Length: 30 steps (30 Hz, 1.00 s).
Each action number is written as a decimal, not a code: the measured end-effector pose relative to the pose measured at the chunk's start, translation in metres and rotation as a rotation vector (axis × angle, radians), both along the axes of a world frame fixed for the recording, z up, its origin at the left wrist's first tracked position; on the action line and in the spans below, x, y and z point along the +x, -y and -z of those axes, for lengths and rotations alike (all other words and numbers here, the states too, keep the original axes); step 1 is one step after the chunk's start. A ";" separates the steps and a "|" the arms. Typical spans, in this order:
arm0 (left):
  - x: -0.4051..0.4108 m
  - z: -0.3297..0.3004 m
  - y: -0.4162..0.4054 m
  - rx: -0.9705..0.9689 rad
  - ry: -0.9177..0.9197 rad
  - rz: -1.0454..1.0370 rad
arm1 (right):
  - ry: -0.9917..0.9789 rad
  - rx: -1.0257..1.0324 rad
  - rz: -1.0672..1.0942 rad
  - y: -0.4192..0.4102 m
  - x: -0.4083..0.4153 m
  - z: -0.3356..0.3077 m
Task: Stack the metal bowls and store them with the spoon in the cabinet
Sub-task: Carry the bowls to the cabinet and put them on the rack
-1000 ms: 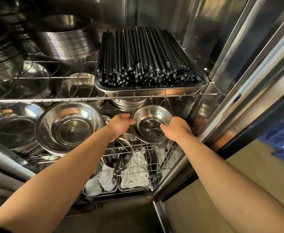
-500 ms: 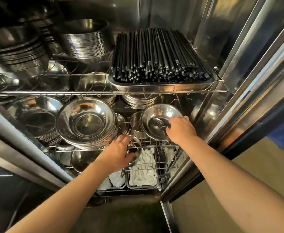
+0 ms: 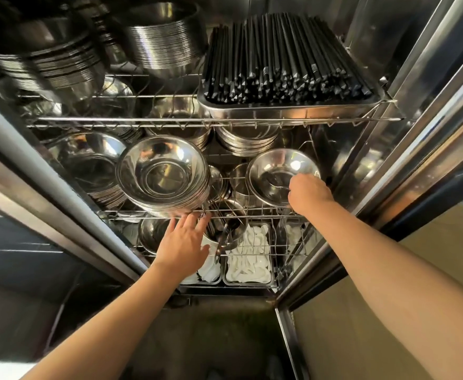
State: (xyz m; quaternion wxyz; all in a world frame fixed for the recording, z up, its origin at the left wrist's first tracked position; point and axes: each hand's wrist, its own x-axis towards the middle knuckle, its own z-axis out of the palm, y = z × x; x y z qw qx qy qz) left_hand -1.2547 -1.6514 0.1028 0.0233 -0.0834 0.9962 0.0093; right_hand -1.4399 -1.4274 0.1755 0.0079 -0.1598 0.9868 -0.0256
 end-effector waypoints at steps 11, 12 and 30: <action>0.003 0.011 -0.002 0.057 -0.073 -0.037 | 0.032 -0.311 -0.142 -0.017 0.042 -0.019; 0.003 0.011 -0.003 0.063 -0.077 -0.040 | 0.045 -0.363 -0.159 -0.019 0.050 -0.022; 0.000 0.011 -0.001 0.135 -0.053 -0.058 | 0.800 -0.521 -0.033 0.008 0.086 0.069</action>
